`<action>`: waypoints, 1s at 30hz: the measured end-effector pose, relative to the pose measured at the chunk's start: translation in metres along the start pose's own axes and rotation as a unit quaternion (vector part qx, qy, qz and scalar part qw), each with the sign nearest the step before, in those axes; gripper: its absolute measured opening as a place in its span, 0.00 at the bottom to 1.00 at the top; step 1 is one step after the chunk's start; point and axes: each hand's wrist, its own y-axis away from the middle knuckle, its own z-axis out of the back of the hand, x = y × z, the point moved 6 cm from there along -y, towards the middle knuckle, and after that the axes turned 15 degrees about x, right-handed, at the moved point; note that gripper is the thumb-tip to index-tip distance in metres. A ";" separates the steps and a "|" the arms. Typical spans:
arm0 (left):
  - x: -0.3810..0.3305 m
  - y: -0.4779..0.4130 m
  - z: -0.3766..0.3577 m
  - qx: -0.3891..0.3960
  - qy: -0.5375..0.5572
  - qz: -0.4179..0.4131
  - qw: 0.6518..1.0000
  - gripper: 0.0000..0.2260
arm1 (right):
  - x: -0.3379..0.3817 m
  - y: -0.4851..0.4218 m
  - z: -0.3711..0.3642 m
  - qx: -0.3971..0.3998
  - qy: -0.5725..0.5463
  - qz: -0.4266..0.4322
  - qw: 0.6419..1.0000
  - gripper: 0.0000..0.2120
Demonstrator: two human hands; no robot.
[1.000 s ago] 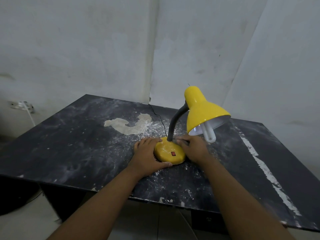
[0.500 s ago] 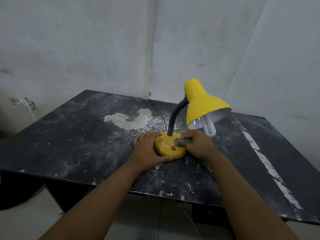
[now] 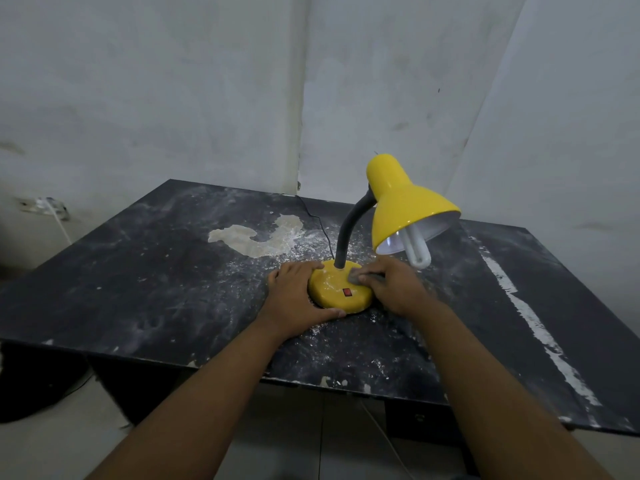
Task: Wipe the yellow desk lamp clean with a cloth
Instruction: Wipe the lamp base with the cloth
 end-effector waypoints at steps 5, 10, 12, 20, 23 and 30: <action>0.001 0.000 0.000 -0.002 -0.002 -0.001 1.000 0.45 | -0.003 0.020 -0.006 0.013 -0.047 0.037 0.998 0.09; 0.000 0.000 0.000 -0.004 -0.007 -0.006 1.000 0.44 | 0.003 0.029 -0.013 -0.012 -0.003 0.022 1.000 0.09; -0.001 0.001 0.001 -0.002 -0.006 -0.008 1.000 0.44 | 0.008 0.029 -0.008 0.007 -0.014 0.014 1.000 0.09; -0.010 0.003 0.010 -0.054 0.013 -0.019 0.998 0.25 | 0.027 0.041 -0.012 -0.017 -0.053 -0.016 0.998 0.06; -0.016 0.011 0.020 -0.115 0.045 -0.048 0.991 0.14 | 0.037 0.054 -0.011 -0.136 -0.140 -0.038 0.980 0.09; -0.049 0.019 0.035 -0.045 0.225 -0.071 0.971 0.16 | 0.087 0.052 -0.034 -0.087 -0.298 -0.032 0.950 0.31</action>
